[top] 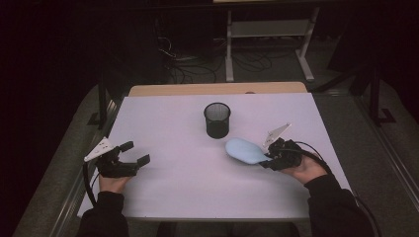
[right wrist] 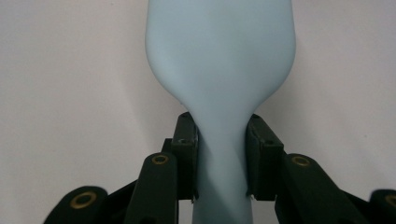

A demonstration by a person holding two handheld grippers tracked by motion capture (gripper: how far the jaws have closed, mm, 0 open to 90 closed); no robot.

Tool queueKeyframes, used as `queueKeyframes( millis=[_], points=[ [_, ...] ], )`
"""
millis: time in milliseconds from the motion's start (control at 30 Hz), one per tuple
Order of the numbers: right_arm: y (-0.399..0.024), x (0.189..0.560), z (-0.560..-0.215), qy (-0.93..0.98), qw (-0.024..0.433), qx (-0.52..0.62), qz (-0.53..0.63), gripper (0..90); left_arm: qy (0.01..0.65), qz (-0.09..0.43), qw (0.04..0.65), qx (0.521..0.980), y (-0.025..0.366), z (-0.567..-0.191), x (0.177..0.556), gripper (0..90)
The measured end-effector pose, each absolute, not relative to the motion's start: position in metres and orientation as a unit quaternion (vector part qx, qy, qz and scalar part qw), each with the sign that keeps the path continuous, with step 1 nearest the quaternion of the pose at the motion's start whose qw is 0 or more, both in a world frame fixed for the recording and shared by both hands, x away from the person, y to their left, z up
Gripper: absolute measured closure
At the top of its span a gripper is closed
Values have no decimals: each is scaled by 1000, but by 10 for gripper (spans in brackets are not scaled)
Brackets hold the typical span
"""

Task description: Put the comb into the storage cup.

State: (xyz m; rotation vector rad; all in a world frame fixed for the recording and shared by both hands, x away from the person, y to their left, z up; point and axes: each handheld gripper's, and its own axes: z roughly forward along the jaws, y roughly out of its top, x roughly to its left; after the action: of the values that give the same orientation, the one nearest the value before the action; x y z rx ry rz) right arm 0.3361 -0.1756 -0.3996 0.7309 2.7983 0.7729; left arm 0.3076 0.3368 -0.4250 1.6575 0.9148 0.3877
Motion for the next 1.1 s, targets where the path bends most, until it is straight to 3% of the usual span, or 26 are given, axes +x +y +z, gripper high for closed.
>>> queueKeyframes(
  millis=[1100],
  points=[
    [-159,346,-345,923,113,211,301,679,372,154,590,700,328,-413,302,0]
  ],
)
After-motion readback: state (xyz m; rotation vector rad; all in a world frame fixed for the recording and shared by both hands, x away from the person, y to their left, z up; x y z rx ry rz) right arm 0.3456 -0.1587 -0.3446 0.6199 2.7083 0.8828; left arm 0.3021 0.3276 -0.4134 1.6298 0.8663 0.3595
